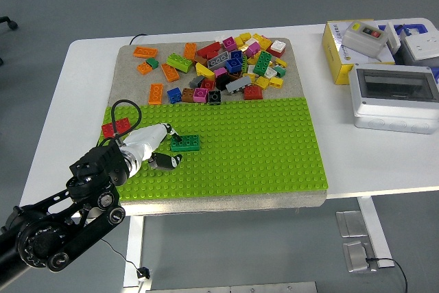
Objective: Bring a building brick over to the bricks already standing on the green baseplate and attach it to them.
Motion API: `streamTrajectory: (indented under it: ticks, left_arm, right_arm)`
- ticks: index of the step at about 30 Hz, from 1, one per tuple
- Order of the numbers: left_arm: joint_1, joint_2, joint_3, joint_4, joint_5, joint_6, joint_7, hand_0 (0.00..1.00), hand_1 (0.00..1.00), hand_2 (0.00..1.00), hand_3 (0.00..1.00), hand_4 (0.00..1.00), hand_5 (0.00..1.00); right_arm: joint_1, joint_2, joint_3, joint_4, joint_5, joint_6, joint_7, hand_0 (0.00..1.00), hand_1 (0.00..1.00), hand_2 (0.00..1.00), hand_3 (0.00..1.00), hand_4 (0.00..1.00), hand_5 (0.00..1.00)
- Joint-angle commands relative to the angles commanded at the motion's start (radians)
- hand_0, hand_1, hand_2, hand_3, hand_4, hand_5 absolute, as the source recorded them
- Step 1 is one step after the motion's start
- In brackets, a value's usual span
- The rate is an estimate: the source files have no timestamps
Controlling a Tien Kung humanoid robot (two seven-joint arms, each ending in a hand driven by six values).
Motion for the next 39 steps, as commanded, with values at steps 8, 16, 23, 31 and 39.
streamTrajectory:
  ticks: [8,16,23,31,39]
  left_arm:
    - [0.025,0.023,-0.060,-0.083,0.009,0.020,0.006,0.998,0.998,0.998,0.663,0.618,0.274]
    - [0.059,0.062,-0.153,-0.107,0.019,0.081,-0.036,0.998,0.998,0.998,0.651,0.589,0.265]
    - [0.079,0.116,-0.247,0.009,0.032,0.148,-0.157,0.998,0.997,0.998,0.787,0.631,0.248]
    - [0.118,0.146,-0.332,0.090,0.021,0.102,-0.195,0.998,0.998,0.998,0.908,0.660,0.262]
    - [0.111,0.140,-0.315,0.105,0.022,0.075,-0.186,0.998,0.998,0.998,0.936,0.688,0.276]
  right_arm:
    - [0.003,-0.001,-0.003,0.000,-0.004,0.000,-0.002,0.667,0.639,0.666,0.705,0.584,0.741]
    - [0.006,0.002,-0.004,0.000,-0.008,-0.003,-0.001,0.666,0.639,0.666,0.706,0.585,0.741]
    - [0.000,0.006,0.027,0.000,-0.034,-0.003,-0.007,0.667,0.639,0.665,0.706,0.586,0.743]
    - [-0.005,0.013,0.036,0.000,-0.039,-0.002,-0.012,0.667,0.639,0.665,0.706,0.585,0.741]
    - [-0.004,0.014,0.047,0.000,-0.047,-0.001,-0.020,0.667,0.639,0.666,0.706,0.585,0.741]
